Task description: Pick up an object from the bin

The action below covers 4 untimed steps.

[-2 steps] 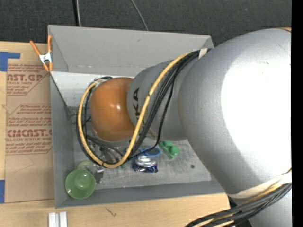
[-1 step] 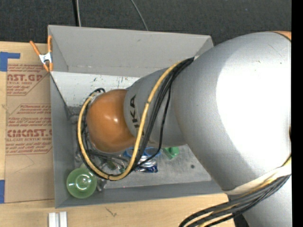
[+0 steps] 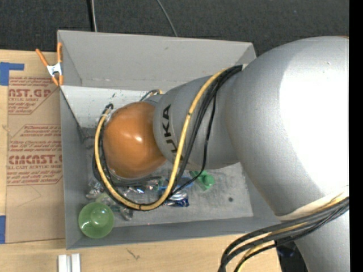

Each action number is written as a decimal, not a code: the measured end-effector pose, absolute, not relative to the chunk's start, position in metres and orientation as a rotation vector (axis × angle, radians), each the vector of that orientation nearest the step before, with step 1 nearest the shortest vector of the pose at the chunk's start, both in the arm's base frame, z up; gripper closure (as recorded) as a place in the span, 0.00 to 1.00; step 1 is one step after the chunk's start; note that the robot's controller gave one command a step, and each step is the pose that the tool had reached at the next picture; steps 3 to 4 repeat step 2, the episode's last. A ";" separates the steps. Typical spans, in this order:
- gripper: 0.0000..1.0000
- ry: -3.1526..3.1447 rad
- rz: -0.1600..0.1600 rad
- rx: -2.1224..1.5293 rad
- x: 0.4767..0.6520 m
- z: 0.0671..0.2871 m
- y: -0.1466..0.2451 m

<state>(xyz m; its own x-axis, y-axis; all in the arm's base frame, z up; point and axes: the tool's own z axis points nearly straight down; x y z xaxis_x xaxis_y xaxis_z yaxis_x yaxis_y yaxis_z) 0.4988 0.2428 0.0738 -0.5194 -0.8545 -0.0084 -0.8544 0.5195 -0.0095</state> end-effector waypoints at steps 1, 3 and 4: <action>1.00 2.723 0.000 -1.534 0.498 0.074 0.245; 1.00 2.730 0.001 -1.535 0.500 0.143 0.247; 1.00 2.730 0.001 -1.535 0.500 0.143 0.247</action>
Offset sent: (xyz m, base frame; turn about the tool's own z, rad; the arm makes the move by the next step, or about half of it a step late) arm 0.0000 0.0000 0.0000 0.0000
